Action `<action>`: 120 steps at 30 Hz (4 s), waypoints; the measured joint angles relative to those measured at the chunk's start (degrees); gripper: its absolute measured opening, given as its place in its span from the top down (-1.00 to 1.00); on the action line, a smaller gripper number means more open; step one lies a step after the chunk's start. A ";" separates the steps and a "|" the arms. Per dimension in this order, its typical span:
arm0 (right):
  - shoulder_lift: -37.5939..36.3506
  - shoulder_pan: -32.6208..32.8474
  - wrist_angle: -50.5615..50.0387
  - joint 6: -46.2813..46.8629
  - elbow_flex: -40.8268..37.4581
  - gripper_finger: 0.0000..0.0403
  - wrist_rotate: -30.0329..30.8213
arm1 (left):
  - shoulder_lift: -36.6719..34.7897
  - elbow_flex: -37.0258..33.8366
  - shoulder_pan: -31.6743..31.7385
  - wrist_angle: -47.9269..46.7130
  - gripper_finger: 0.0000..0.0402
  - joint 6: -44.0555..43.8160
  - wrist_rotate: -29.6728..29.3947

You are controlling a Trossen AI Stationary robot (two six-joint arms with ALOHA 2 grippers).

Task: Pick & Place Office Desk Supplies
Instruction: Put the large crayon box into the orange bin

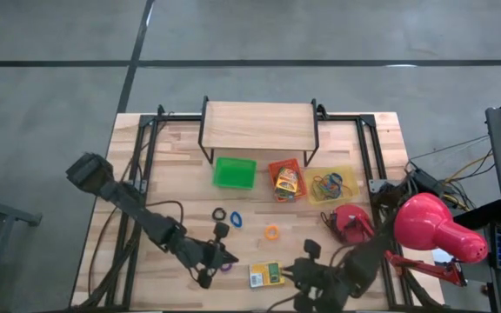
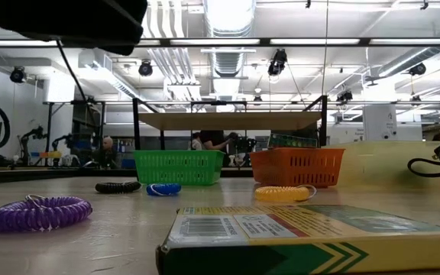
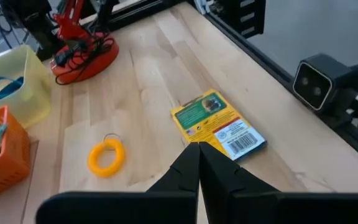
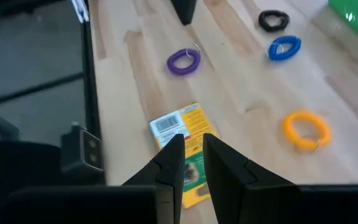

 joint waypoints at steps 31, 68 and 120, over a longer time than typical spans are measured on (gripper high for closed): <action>0.17 0.19 1.08 5.87 -0.69 0.15 0.58 | -0.21 2.15 3.43 -1.68 0.95 0.07 0.00; 0.24 0.35 0.88 13.77 -2.84 -0.02 0.38 | 17.48 15.05 1.22 -3.03 0.98 13.47 3.15; 2.99 -1.43 -0.13 18.32 -2.92 -0.02 0.03 | 24.93 16.79 1.92 -5.44 0.97 4.77 4.88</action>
